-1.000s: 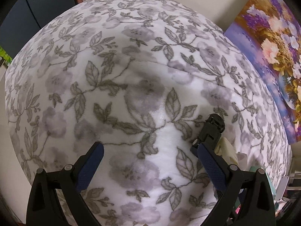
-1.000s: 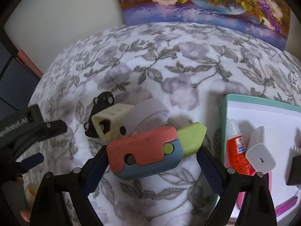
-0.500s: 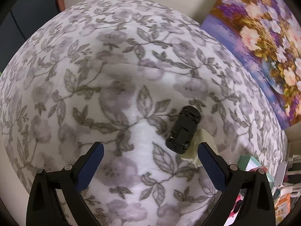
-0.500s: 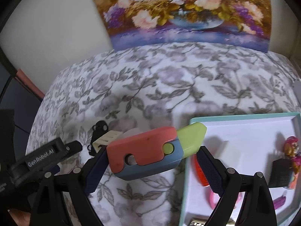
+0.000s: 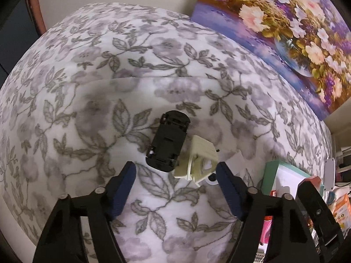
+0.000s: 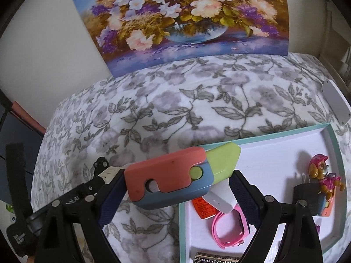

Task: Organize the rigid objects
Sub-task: 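Close the left gripper on the cream clip while the right grasps the coral-blue knife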

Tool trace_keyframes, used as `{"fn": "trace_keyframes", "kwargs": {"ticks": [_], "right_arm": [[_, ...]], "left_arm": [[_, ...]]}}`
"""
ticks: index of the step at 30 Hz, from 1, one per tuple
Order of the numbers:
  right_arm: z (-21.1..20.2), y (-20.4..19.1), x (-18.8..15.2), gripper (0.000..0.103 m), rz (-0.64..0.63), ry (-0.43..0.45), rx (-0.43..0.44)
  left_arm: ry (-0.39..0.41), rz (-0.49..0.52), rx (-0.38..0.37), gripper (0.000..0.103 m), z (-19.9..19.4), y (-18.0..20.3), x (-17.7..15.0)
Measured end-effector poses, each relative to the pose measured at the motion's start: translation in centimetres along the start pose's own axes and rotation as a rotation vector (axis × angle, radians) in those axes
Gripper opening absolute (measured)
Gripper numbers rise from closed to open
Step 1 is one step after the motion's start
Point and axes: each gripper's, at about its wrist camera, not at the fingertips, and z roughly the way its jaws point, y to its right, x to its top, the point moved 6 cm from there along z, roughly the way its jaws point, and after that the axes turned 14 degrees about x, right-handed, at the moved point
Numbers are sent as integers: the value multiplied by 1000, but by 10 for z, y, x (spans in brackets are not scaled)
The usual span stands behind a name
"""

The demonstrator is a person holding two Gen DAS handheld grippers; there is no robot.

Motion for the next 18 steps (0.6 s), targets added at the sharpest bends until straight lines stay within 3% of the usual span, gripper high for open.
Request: {"fn": "trace_keyframes", "kwargs": {"ticks": [3, 11, 18], "right_arm": [[2, 3, -1, 93, 14, -5, -2], [2, 7, -3, 93, 27, -12, 3], [4, 11, -3, 93, 47, -17, 1]], "left_arm": [[13, 18, -2, 56, 0, 4, -1], [67, 47, 9, 49, -1, 13, 4], [108, 83, 22, 31, 1, 23, 9]]}}
